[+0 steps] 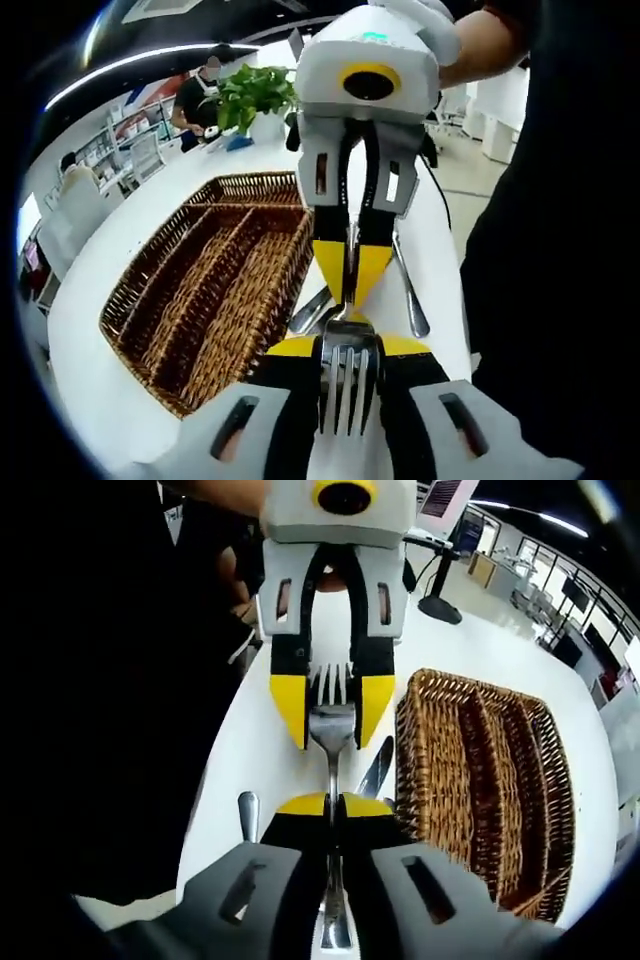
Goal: Arrange the knives, forks, and spoons in their matching storage slots by inserting each utensil handle-first until every utensil is classified and aligned in the correct compartment
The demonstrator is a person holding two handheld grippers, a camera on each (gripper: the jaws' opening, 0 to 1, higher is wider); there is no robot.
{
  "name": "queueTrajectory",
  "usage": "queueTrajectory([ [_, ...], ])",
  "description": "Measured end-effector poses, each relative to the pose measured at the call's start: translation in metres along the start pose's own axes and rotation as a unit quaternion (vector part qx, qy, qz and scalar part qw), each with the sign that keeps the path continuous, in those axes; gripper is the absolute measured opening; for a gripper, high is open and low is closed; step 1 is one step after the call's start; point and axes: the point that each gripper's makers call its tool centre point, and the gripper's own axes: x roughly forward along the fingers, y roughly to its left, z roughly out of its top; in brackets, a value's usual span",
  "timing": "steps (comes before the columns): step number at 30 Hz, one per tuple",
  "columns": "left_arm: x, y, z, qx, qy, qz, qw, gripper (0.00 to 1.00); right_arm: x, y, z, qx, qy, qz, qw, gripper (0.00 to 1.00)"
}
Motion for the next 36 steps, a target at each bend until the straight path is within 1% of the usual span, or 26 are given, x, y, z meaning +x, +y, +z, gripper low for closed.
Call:
queueTrajectory([
  [1, -0.003, 0.002, 0.003, -0.009, -0.006, 0.004, 0.9999, 0.22, -0.002, -0.002, 0.003, 0.005, -0.005, -0.003, 1.0, 0.0],
  [3, -0.011, 0.011, 0.012, -0.041, -0.032, 0.023, 0.9984, 0.25, -0.005, -0.005, 0.007, 0.008, -0.009, -0.008, 0.9999, 0.0],
  [4, -0.013, 0.013, 0.014, -0.045, -0.035, 0.028, 0.998, 0.28, -0.007, -0.007, 0.011, 0.006, -0.01, -0.012, 0.9999, 0.0],
  [5, -0.018, 0.018, 0.02, -0.05, -0.047, 0.04, 0.9968, 0.33, -0.009, -0.008, 0.013, 0.004, -0.009, -0.013, 0.9999, 0.0],
  [6, -0.025, 0.023, 0.026, -0.059, -0.062, 0.056, 0.9948, 0.38, -0.011, -0.01, 0.015, 0.0, -0.001, -0.018, 0.9998, 0.0],
  [7, -0.027, 0.025, 0.027, -0.068, -0.065, 0.061, 0.9938, 0.43, -0.012, -0.011, 0.016, -0.002, 0.001, -0.019, 0.9998, 0.0],
  [8, -0.033, 0.029, 0.031, -0.08, -0.075, 0.072, 0.9914, 0.53, -0.014, -0.012, 0.018, -0.006, 0.003, -0.02, 0.9998, 0.0],
  [9, -0.04, 0.035, 0.034, -0.068, -0.084, 0.094, 0.9897, 0.61, -0.016, -0.014, 0.02, -0.007, 0.004, -0.023, 0.9997, 0.0],
  [10, -0.043, 0.037, 0.034, -0.07, -0.084, 0.103, 0.9886, 0.7, -0.017, -0.015, 0.021, -0.007, 0.005, -0.023, 0.9997, 0.0],
  [11, -0.052, 0.044, 0.034, -0.085, -0.086, 0.125, 0.9847, 0.79, -0.02, -0.017, 0.021, -0.003, 0.01, -0.025, 0.9996, 0.0],
  [13, -0.07, 0.052, 0.038, -0.104, -0.111, 0.16, 0.9754, 0.9, -0.024, -0.02, 0.02, -0.005, 0.017, -0.03, 0.9994, 0.0],
  [14, -0.08, 0.057, 0.038, -0.119, -0.124, 0.178, 0.9689, 0.97, -0.026, -0.02, 0.02, -0.005, 0.019, -0.031, 0.9993, 0.0],
  [15, -0.085, 0.059, 0.037, -0.129, -0.13, 0.184, 0.9657, 0.99, -0.029, -0.022, 0.02, -0.003, 0.021, -0.034, 0.9992, 0.0],
  [19, -0.112, 0.064, 0.019, -0.163, -0.126, 0.21, 0.9556, 0.99, -0.037, -0.026, 0.022, 0.004, 0.028, -0.042, 0.9987, 0.0],
  [21, -0.122, 0.064, 0.017, -0.167, -0.128, 0.216, 0.9534, 0.99, -0.042, -0.028, 0.023, 0.001, 0.032, -0.047, 0.9984, 0.0],
  [23, -0.139, 0.067, 0.015, -0.16, -0.133, 0.235, 0.9493, 0.99, -0.045, -0.03, 0.023, 0.0, 0.036, -0.049, 0.9981, 0.0],
  [24, -0.144, 0.069, 0.014, -0.16, -0.136, 0.239, 0.9481, 0.99, -0.047, -0.031, 0.024, -0.004, 0.039, -0.052, 0.9979, 0.0],
  [25, -0.15, 0.067, 0.017, -0.162, -0.138, 0.242, 0.9467, 0.99, -0.049, -0.033, 0.024, -0.004, 0.043, -0.053, 0.9977, 0.0],
  [28, -0.16, 0.068, 0.014, -0.167, -0.133, 0.252, 0.9438, 0.99, -0.054, -0.037, 0.022, -0.004, 0.052, -0.059, 0.9969, 0.0],
  [30, -0.162, 0.067, 0.012, -0.167, -0.13, 0.256, 0.9432, 0.99, -0.058, -0.038, 0.022, -0.008, 0.057, -0.06, 0.9965, 0.0],
  [33, -0.165, 0.066, 0.008, -0.169, -0.126, 0.262, 0.9417, 0.99, -0.064, -0.04, 0.023, 0.002, 0.059, -0.056, 0.9967, 0.0],
  [36, -0.168, 0.066, 0.004, -0.165, -0.119, 0.266, 0.942, 0.99, -0.07, -0.043, 0.026, 0.004, 0.058, -0.058, 0.9966, 0.01],
])
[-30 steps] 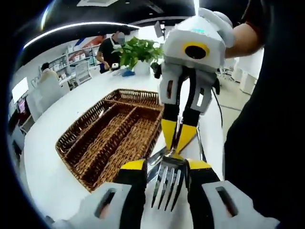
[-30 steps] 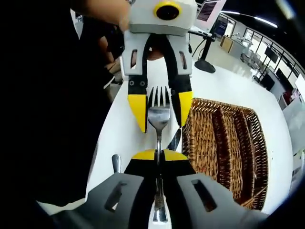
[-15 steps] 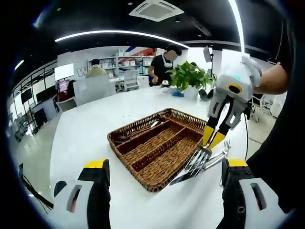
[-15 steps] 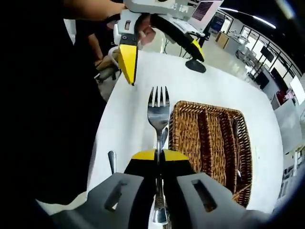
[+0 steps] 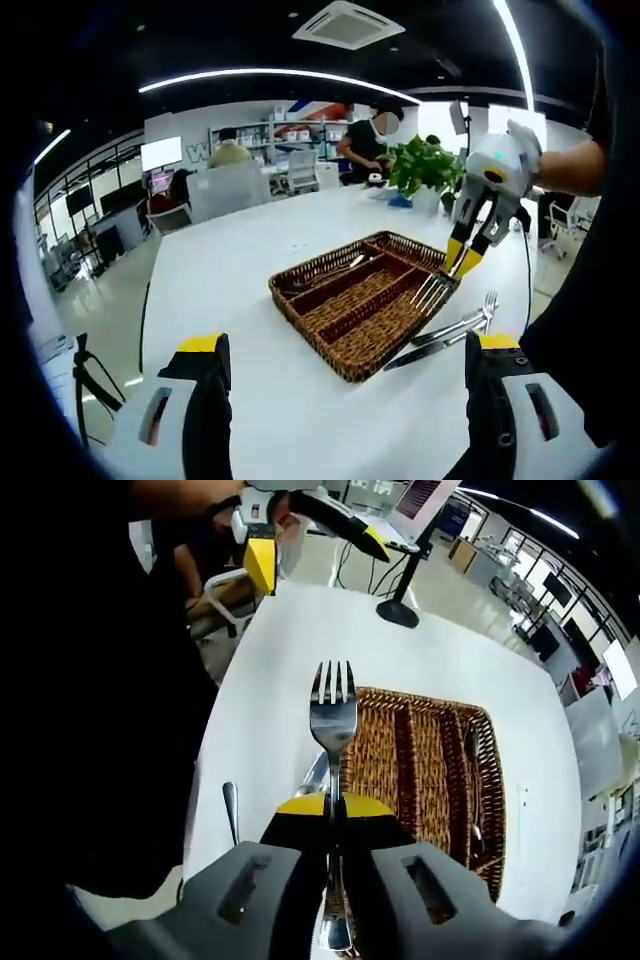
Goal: Arrange the knives, forks, and spoons in their matching storage slots by inserting each utensil handle-first until every utensil is classified and aligned in the correct compartment
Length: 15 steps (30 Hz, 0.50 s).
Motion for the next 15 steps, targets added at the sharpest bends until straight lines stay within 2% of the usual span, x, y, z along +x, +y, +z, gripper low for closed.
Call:
queueTrajectory([
  [8, -0.005, 0.0, -0.002, 0.004, 0.007, -0.001, 1.0, 0.99, -0.02, -0.002, 0.014, -0.013, 0.0, -0.002, 0.9999, 0.01],
  [15, -0.002, 0.001, -0.005, 0.0, 0.01, 0.002, 0.9999, 0.99, -0.019, -0.005, 0.012, -0.009, 0.006, -0.002, 0.9999, 0.0],
])
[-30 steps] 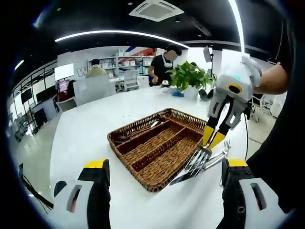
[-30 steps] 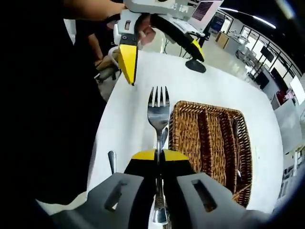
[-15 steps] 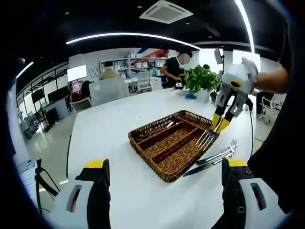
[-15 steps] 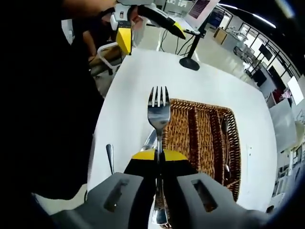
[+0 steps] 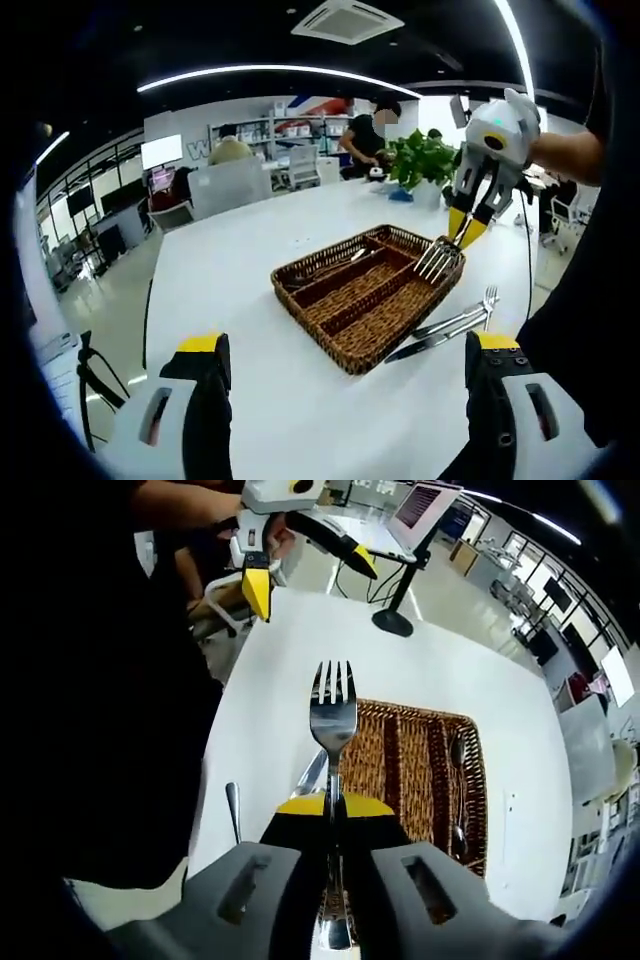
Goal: Arrange the knives, forks, and spoons in their matching storage slots by inserting each utensil handle-first until every utensil is classified and aligned in the correct compartment
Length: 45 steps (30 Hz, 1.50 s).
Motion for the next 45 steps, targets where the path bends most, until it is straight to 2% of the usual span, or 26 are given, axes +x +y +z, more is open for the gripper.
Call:
queueTrajectory([
  [14, 0.001, 0.004, 0.004, 0.009, -0.003, 0.007, 0.9999, 0.99, -0.002, -0.003, -0.002, 0.015, 0.007, -0.002, 0.9999, 0.01],
  [37, -0.001, 0.005, 0.009, 0.021, -0.008, 0.013, 0.9997, 0.99, -0.005, -0.014, -0.001, 0.009, 0.014, -0.009, 0.9998, 0.01],
  [45, -0.009, 0.011, 0.013, 0.03, -0.014, 0.033, 0.9989, 0.99, -0.009, -0.021, 0.001, 0.003, 0.016, -0.011, 0.9998, 0.01],
])
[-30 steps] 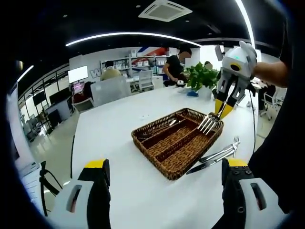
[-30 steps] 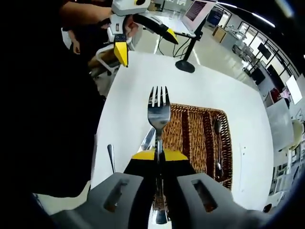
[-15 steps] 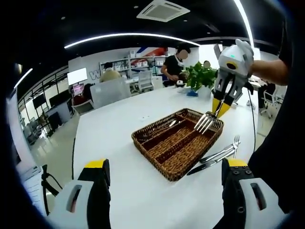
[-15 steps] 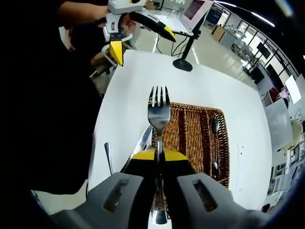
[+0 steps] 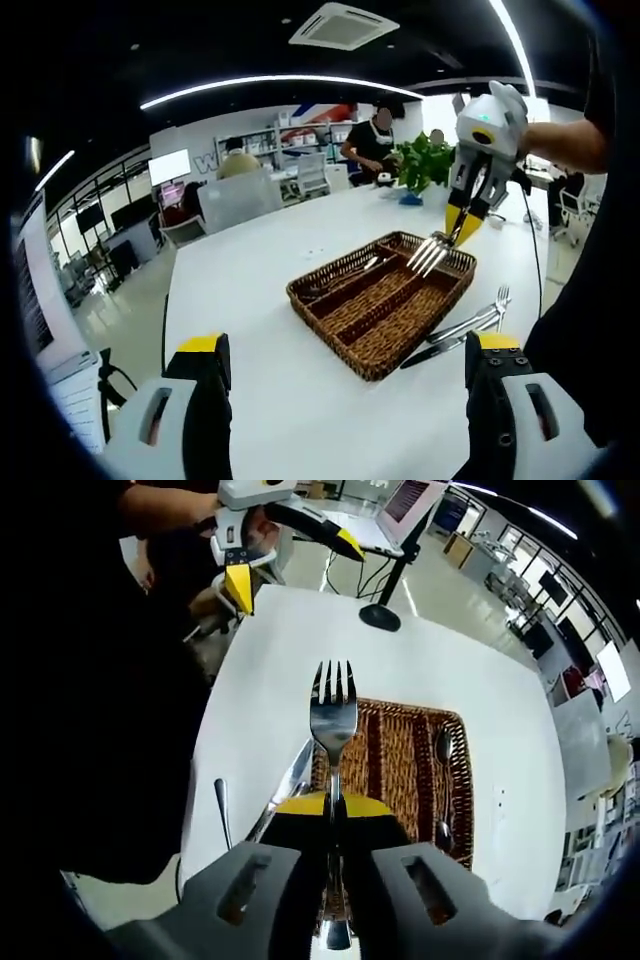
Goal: Arrange the knives, forks, and spoons in their matching storage slots by inserting each utensil handle-first until every utensil is classified and aligned in the correct compartment
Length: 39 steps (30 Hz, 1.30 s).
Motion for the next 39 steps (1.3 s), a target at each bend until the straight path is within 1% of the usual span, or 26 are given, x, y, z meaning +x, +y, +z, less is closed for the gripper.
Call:
queueTrajectory([
  [4, -0.003, 0.004, 0.001, 0.0, -0.003, 0.006, 1.0, 0.99, -0.001, -0.004, 0.0, -0.003, 0.001, -0.003, 1.0, 0.01],
  [9, -0.006, 0.003, 0.004, 0.006, -0.006, 0.009, 0.9999, 0.99, -0.002, -0.009, 0.0, -0.004, 0.003, -0.005, 1.0, 0.01],
  [12, -0.007, 0.003, 0.003, 0.005, -0.006, 0.011, 0.9999, 0.99, -0.004, -0.013, -0.001, -0.004, 0.004, -0.008, 1.0, 0.01],
  [25, -0.009, -0.001, 0.007, 0.007, -0.014, 0.008, 0.9998, 0.99, -0.006, -0.028, -0.01, 0.004, 0.017, -0.018, 0.9997, 0.01],
  [29, -0.007, -0.005, 0.007, 0.011, -0.017, 0.003, 0.9998, 0.99, -0.005, -0.037, -0.011, 0.007, 0.019, -0.02, 0.9996, 0.01],
  [31, -0.006, -0.007, 0.005, 0.01, -0.014, -0.002, 0.9999, 0.97, -0.005, -0.042, -0.011, 0.008, 0.019, -0.021, 0.9996, 0.0],
  [36, -0.005, -0.005, 0.004, 0.017, -0.01, 0.003, 0.9998, 0.99, -0.008, -0.054, -0.011, 0.006, 0.025, -0.025, 0.9994, 0.01],
  [39, -0.005, -0.004, 0.003, 0.01, -0.009, 0.0, 0.9999, 0.99, -0.01, -0.061, -0.012, 0.003, 0.03, -0.03, 0.9991, 0.01],
])
